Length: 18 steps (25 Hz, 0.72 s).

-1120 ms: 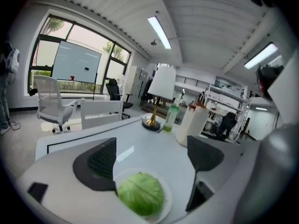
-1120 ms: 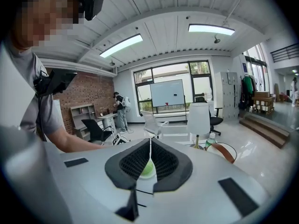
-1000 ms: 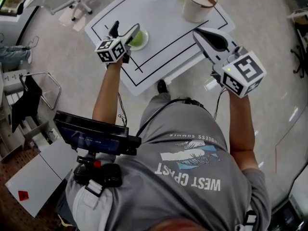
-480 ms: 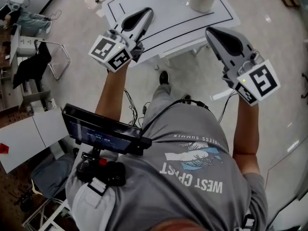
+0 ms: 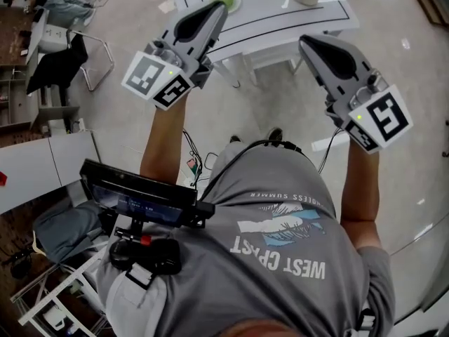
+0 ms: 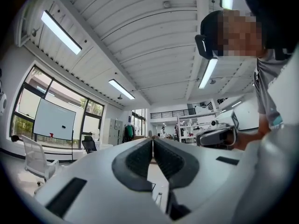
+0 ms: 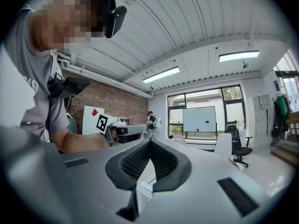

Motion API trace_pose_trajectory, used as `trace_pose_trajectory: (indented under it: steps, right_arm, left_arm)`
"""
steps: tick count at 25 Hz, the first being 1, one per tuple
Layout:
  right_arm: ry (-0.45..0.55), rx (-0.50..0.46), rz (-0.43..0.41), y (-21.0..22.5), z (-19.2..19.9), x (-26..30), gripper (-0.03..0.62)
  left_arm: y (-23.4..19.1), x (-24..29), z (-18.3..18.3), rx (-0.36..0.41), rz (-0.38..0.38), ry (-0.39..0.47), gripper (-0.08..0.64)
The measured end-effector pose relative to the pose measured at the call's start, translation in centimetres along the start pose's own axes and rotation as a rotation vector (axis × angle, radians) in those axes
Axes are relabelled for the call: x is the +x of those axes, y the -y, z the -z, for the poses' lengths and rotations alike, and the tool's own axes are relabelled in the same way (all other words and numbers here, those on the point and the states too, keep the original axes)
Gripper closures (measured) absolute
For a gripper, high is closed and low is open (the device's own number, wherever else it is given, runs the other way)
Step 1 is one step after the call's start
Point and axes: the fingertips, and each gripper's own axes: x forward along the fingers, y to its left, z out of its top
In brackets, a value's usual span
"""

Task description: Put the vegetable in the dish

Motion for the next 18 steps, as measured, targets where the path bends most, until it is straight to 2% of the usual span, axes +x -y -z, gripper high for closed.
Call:
trace_pose_trajectory:
  steps: [6,13,18]
  right_arm:
    - [-0.002,-0.016,0.03,-3.3,-1.1,0.7,0.586]
    - [-0.014,-0.032,0.074,-11.6,-3.7,0.1,0.586]
    - [-0.027,-0.04,0.098,-15.2,-3.7,-0.9,0.586]
  left_arm:
    - [1.2,-4.9,-2.6,0.014,-0.001,0.028,0.543]
    - [5.0,-13.0,-5.6,-0.004,0.033,0.054,0.543]
    - [7.1,-16.1,-5.7,-0.024,0.053,0.068,0.543]
